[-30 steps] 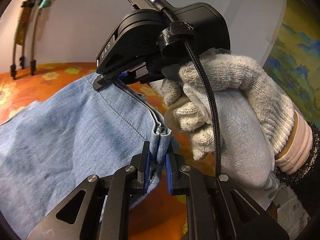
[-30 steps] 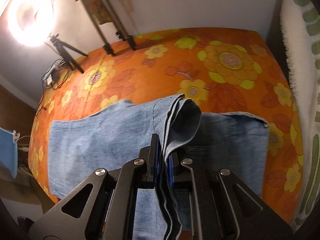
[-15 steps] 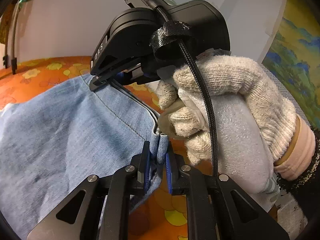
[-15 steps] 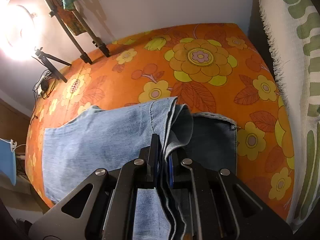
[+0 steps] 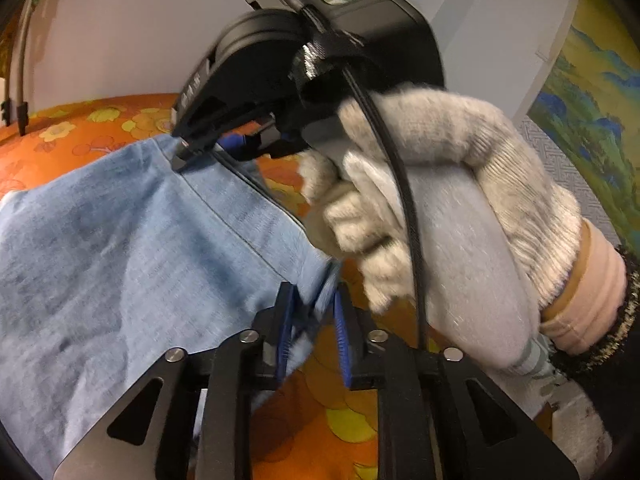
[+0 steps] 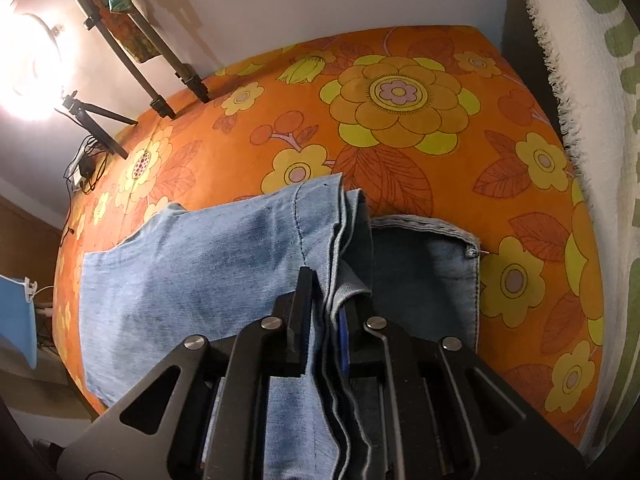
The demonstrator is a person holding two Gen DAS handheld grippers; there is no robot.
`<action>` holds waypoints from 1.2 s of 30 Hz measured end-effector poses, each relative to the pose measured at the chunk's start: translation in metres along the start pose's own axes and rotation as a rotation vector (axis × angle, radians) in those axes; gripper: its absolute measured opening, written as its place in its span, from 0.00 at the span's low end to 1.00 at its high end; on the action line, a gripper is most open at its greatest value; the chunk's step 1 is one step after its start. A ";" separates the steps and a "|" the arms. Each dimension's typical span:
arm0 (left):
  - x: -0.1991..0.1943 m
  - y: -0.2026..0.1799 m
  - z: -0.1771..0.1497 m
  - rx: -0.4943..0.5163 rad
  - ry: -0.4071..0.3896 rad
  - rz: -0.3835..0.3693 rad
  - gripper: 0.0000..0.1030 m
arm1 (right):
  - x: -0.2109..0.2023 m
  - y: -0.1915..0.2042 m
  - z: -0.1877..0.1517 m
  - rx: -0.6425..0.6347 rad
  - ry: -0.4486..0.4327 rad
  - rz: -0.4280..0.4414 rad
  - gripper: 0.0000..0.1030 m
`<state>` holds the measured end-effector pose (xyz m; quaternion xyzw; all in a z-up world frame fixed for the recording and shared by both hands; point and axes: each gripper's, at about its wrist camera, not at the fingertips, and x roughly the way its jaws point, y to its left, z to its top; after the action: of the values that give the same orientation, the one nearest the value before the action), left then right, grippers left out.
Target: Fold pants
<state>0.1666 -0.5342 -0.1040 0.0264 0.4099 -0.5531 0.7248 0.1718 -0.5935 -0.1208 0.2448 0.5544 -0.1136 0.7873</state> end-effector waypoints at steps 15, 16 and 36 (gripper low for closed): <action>-0.138 0.021 -0.064 0.027 -0.073 0.173 0.33 | -0.064 -0.021 -0.016 0.076 -0.152 0.009 0.51; -0.153 0.026 -0.069 0.023 -0.082 0.214 0.33 | -0.061 -0.023 -0.015 0.085 -0.147 0.026 0.51; -0.222 0.124 -0.125 -0.177 -0.067 0.502 0.33 | -0.021 0.009 -0.019 -0.041 -0.191 0.090 0.14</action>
<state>0.1871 -0.2513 -0.0995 0.0452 0.4131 -0.3184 0.8520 0.1525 -0.5782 -0.1046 0.2414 0.4675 -0.0895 0.8457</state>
